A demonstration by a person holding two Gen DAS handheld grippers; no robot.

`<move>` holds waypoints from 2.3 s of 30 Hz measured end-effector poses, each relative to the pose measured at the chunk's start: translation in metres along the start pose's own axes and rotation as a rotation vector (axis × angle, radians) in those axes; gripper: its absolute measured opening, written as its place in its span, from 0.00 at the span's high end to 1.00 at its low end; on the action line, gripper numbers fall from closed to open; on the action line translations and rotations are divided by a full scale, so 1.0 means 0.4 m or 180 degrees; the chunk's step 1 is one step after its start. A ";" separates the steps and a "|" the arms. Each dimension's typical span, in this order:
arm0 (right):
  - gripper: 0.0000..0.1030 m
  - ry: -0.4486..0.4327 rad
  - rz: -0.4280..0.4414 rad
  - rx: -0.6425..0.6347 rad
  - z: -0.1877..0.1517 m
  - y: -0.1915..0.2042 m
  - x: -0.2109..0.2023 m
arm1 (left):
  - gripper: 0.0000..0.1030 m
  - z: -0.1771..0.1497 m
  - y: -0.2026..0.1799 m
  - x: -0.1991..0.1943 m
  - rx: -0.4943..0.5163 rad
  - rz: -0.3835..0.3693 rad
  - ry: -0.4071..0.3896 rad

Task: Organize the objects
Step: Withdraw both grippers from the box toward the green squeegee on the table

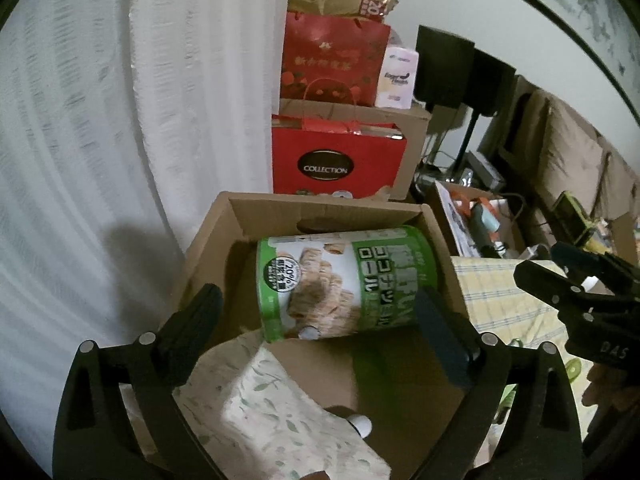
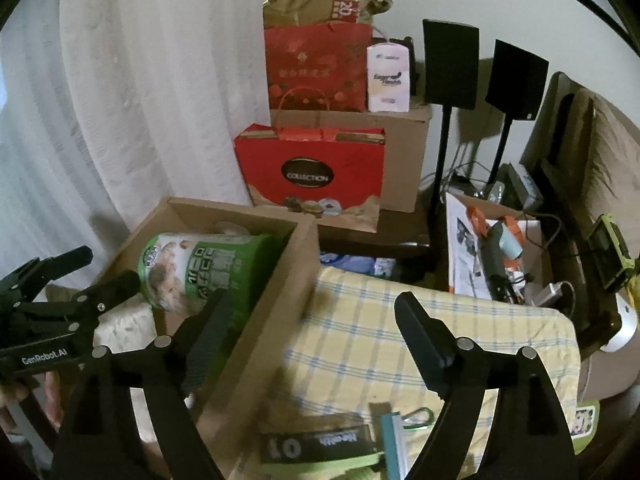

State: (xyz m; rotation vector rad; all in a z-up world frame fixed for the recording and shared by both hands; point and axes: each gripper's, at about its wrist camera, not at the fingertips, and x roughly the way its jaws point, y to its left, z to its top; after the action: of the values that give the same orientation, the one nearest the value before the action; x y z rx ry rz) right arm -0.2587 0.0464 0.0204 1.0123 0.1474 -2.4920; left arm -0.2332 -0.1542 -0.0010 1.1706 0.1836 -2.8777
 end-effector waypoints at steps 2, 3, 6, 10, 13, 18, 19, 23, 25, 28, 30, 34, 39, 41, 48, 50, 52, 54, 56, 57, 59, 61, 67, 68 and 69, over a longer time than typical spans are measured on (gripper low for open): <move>0.12 0.0004 -0.0004 0.0007 -0.002 -0.008 -0.008 | 0.05 0.001 -0.008 -0.006 0.0014 -0.0011 -0.0010; 0.11 -0.0001 -0.0007 0.0012 -0.002 -0.013 -0.013 | 0.02 0.001 -0.013 -0.011 0.0025 0.0003 -0.0023; 0.01 -0.0016 -0.0004 0.0040 -0.006 -0.025 -0.025 | 0.01 0.002 -0.026 -0.025 0.0029 -0.0025 -0.0042; 0.01 -0.0004 -0.0038 0.0061 -0.008 -0.036 -0.036 | 0.00 -0.001 -0.047 -0.041 0.0113 -0.0019 -0.0033; 0.01 -0.0012 -0.0069 0.0064 -0.010 -0.046 -0.047 | 0.00 -0.006 -0.062 -0.053 0.0145 -0.0020 -0.0026; 0.01 -0.0037 -0.0106 0.0090 -0.020 -0.065 -0.072 | 0.00 -0.008 -0.076 -0.067 0.0107 -0.0079 -0.0019; 0.01 -0.0042 -0.0115 0.0097 -0.021 -0.069 -0.077 | 0.00 -0.008 -0.079 -0.072 0.0099 -0.0080 -0.0030; 0.01 -0.0062 -0.0149 0.0144 -0.029 -0.093 -0.099 | 0.00 -0.010 -0.090 -0.088 0.0075 -0.0097 -0.0057; 0.01 -0.0068 -0.0169 0.0167 -0.033 -0.106 -0.108 | 0.00 -0.011 -0.096 -0.095 0.0080 -0.0092 -0.0072; 0.01 -0.0084 -0.0195 0.0191 -0.039 -0.125 -0.123 | 0.00 -0.011 -0.106 -0.111 0.0062 -0.0090 -0.0100; 0.01 -0.0097 -0.0208 0.0229 -0.045 -0.141 -0.135 | 0.00 -0.012 -0.116 -0.120 0.0071 -0.0094 -0.0113; 0.01 -0.0105 -0.0258 0.0265 -0.058 -0.166 -0.157 | 0.00 -0.019 -0.141 -0.138 0.0104 -0.0083 -0.0133; 0.01 -0.0106 -0.0333 0.0271 -0.080 -0.184 -0.194 | 0.00 -0.031 -0.172 -0.180 0.0063 -0.0119 -0.0271; 0.01 -0.0114 -0.0357 0.0292 -0.089 -0.195 -0.211 | 0.00 -0.041 -0.192 -0.194 0.0087 -0.0146 -0.0298; 0.01 -0.0143 -0.0461 0.0381 -0.129 -0.249 -0.264 | 0.00 -0.070 -0.259 -0.212 0.0142 -0.0251 -0.0222; 0.01 -0.0153 -0.0478 0.0396 -0.139 -0.261 -0.276 | 0.00 -0.079 -0.282 -0.215 0.0178 -0.0260 -0.0194; 0.01 -0.0173 -0.0513 0.0402 -0.152 -0.274 -0.291 | 0.00 -0.084 -0.298 -0.217 0.0192 -0.0260 -0.0176; 0.01 -0.0195 -0.0538 0.0413 -0.165 -0.288 -0.308 | 0.00 -0.089 -0.315 -0.220 0.0199 -0.0281 -0.0161; 0.01 -0.0208 -0.0558 0.0417 -0.173 -0.299 -0.317 | 0.00 -0.094 -0.332 -0.225 0.0221 -0.0285 -0.0158; 0.01 -0.0216 -0.0574 0.0415 -0.179 -0.307 -0.323 | 0.00 -0.096 -0.338 -0.226 0.0233 -0.0288 -0.0156; 0.01 -0.0221 -0.0606 0.0417 -0.189 -0.320 -0.331 | 0.00 -0.101 -0.353 -0.231 0.0259 -0.0296 -0.0157; 0.01 -0.0216 -0.0618 0.0427 -0.197 -0.332 -0.334 | 0.00 -0.107 -0.365 -0.234 0.0276 -0.0311 -0.0148; 0.01 -0.0195 -0.0586 0.0506 -0.246 -0.372 -0.344 | 0.00 -0.141 -0.404 -0.230 0.0317 -0.0410 -0.0064; 0.01 -0.0177 -0.0583 0.0523 -0.256 -0.380 -0.343 | 0.00 -0.151 -0.412 -0.227 0.0322 -0.0442 -0.0038; 0.01 -0.0165 -0.0588 0.0531 -0.264 -0.384 -0.342 | 0.00 -0.160 -0.419 -0.225 0.0329 -0.0464 -0.0021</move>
State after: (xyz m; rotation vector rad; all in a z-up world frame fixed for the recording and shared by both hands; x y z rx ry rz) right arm -0.1724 0.2609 0.0270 1.0408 0.0172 -2.7335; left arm -0.1365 0.0181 0.0328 1.2124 0.1265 -3.0507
